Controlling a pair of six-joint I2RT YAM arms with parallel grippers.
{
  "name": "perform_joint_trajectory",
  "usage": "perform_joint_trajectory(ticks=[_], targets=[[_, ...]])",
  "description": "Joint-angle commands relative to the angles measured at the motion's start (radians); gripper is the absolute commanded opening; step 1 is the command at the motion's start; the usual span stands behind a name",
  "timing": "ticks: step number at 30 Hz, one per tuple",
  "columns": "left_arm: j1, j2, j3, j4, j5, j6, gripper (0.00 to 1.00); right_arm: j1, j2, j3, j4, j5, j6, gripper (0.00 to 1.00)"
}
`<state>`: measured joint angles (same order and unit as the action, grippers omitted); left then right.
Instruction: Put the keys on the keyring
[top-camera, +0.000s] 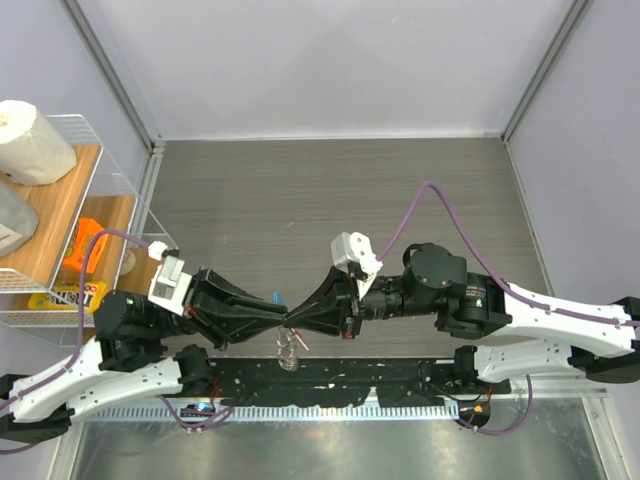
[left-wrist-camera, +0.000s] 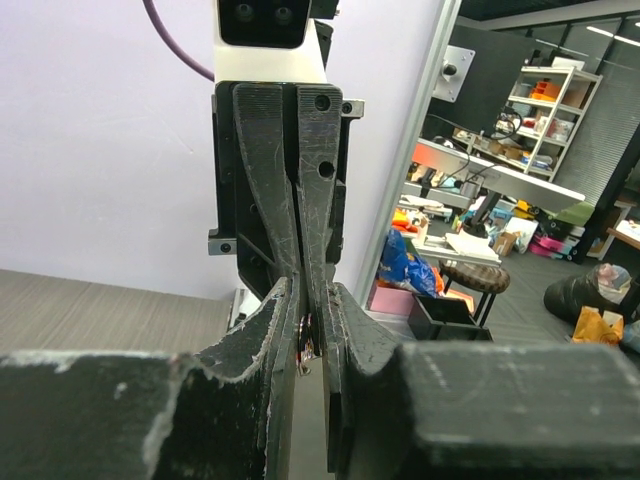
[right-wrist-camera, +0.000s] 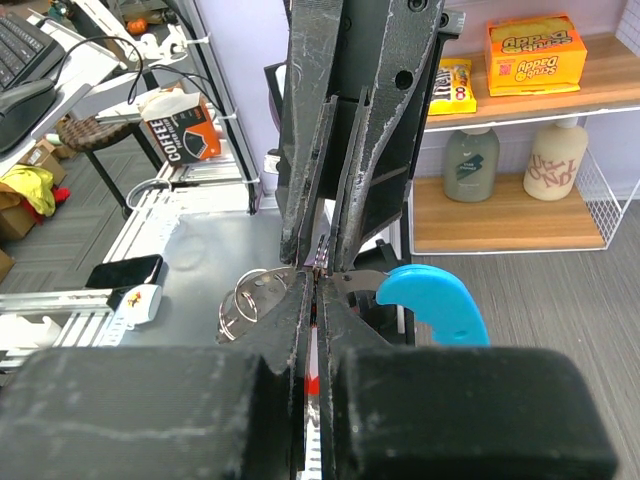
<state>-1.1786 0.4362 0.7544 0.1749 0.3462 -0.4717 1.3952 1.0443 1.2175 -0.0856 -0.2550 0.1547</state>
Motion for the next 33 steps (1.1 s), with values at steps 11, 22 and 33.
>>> perform_joint_trajectory(ticks=[11, 22, 33], targets=[[0.000, -0.001, -0.003, 0.040, -0.015, -0.001, 0.18, 0.007, 0.003, 0.060, 0.113, 0.010, -0.014, 0.06], [0.000, 0.009, -0.012, 0.086, -0.042, -0.002, 0.00, 0.007, -0.020, 0.042, 0.130, 0.016, -0.015, 0.06], [-0.001, -0.013, -0.035, 0.270, -0.064, 0.027, 0.00, 0.007, -0.085, 0.001, 0.156, 0.057, -0.004, 0.38]])
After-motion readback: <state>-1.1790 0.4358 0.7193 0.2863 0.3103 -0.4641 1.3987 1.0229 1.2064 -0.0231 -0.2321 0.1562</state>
